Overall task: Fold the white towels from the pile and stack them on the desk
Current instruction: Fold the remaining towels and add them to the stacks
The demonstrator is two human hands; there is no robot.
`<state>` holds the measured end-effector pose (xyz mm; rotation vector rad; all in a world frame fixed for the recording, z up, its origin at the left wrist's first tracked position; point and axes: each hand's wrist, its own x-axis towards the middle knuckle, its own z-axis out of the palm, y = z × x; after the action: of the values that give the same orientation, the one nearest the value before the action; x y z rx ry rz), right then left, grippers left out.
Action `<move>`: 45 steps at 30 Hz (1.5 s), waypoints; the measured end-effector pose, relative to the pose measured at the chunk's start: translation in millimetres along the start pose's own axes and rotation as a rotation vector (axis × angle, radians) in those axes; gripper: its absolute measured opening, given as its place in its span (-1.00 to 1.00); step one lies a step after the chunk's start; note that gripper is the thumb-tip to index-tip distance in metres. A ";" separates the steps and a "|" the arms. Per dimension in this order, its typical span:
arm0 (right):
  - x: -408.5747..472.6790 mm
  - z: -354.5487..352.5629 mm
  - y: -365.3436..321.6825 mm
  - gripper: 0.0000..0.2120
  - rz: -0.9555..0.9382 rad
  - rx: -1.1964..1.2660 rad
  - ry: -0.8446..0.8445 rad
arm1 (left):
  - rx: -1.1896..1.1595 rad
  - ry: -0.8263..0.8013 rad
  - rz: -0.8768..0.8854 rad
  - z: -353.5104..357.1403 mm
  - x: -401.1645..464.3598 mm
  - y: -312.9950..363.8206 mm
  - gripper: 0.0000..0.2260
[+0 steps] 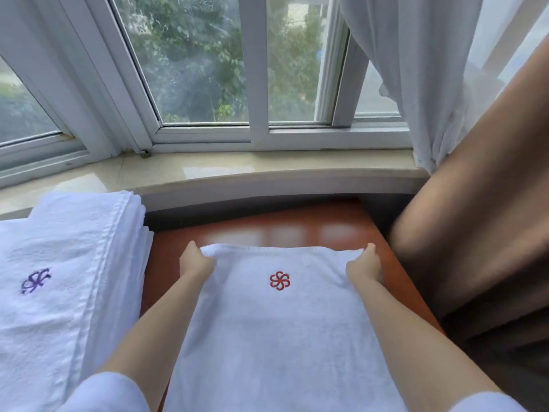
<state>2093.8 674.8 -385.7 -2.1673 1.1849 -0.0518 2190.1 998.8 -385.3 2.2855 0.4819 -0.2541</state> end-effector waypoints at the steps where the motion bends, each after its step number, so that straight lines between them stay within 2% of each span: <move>1: 4.4 4.4 0.6 -0.53 0.012 -0.011 -0.027 | -0.008 -0.017 -0.030 4.7 6.3 -1.6 -0.47; 5: 20.7 21.8 4.4 -0.61 0.060 0.085 -0.080 | -0.011 -0.062 -0.072 16.5 23.3 -7.8 -0.80; 9: 22.2 30.8 7.5 -0.84 0.050 0.127 -0.049 | -0.056 -0.026 0.006 22.7 23.7 -13.9 -0.71; 13: 17.8 22.0 4.6 -0.87 0.005 0.127 0.117 | -0.139 0.112 0.098 12.4 19.1 -13.3 -0.73; 15: 17.1 14.4 4.6 -0.83 0.039 0.062 0.110 | -0.035 0.134 0.026 -0.2 18.4 -17.2 -0.72; 17: 17.3 10.0 8.6 -0.80 0.075 -0.066 0.028 | 0.232 0.031 -0.081 -11.4 17.6 -24.4 -0.76; 19: 15.0 8.7 12.7 -0.78 0.082 -0.157 -0.031 | 0.353 -0.045 -0.109 -15.7 15.2 -30.3 -0.79; 22: 12.7 13.2 16.8 -0.85 0.019 -0.098 -0.011 | 0.203 0.046 0.020 -5.8 13.9 -33.0 -0.79; 25: 17.2 14.2 13.4 -0.83 -0.010 0.027 0.039 | 0.039 0.150 0.097 5.0 17.7 -24.9 -0.81; 30: 33.9 19.5 7.0 -0.81 -0.004 0.096 0.092 | 0.038 0.158 0.046 18.4 34.5 -18.2 -0.86; 35: 43.8 31.9 9.0 -0.68 0.053 -0.051 -0.021 | 0.259 0.011 -0.129 21.5 47.8 -19.8 -0.69; 40: 45.1 30.5 2.6 -0.83 0.086 0.060 -0.162 | 0.086 -0.118 -0.253 16.5 45.8 -8.6 -0.76; 42: 40.8 26.2 -4.2 -0.90 0.105 0.075 -0.224 | 0.028 -0.111 -0.255 14.3 40.1 -5.8 -0.79; 45: 30.9 19.8 -8.2 -0.93 0.074 0.094 -0.286 | 0.005 -0.013 -0.225 5.3 30.0 0.9 -0.83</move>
<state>2124.6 664.7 -404.8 -1.9694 1.0738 0.2234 2217.5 1002.3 -398.0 2.2330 0.7337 -0.3809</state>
